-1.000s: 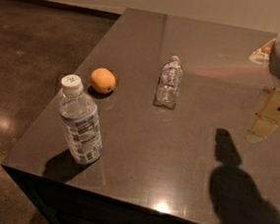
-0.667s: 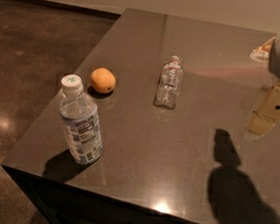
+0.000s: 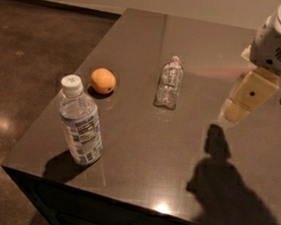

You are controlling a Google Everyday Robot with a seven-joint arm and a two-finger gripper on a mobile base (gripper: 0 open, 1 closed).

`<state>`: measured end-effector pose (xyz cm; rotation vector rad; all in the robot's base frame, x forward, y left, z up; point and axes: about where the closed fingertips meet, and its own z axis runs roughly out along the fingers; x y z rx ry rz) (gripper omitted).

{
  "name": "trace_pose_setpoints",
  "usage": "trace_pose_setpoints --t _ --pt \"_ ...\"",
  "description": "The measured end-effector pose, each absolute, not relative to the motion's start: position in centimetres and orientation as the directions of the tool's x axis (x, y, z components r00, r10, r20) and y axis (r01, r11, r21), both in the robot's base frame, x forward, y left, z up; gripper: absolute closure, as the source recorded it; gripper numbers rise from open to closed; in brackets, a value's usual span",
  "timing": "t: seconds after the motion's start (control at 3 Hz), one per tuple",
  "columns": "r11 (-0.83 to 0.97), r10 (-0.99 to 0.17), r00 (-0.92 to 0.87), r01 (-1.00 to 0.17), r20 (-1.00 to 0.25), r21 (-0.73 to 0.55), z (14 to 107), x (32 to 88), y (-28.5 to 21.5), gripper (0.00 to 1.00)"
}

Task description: Place water bottle upright

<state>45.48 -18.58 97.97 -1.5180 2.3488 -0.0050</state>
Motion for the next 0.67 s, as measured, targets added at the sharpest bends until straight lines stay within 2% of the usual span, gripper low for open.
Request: trace_pose_setpoints --t 0.67 --pt "0.55 -0.821 -0.505 -0.825 -0.267 -0.13 96.9 50.0 -14.1 0.0"
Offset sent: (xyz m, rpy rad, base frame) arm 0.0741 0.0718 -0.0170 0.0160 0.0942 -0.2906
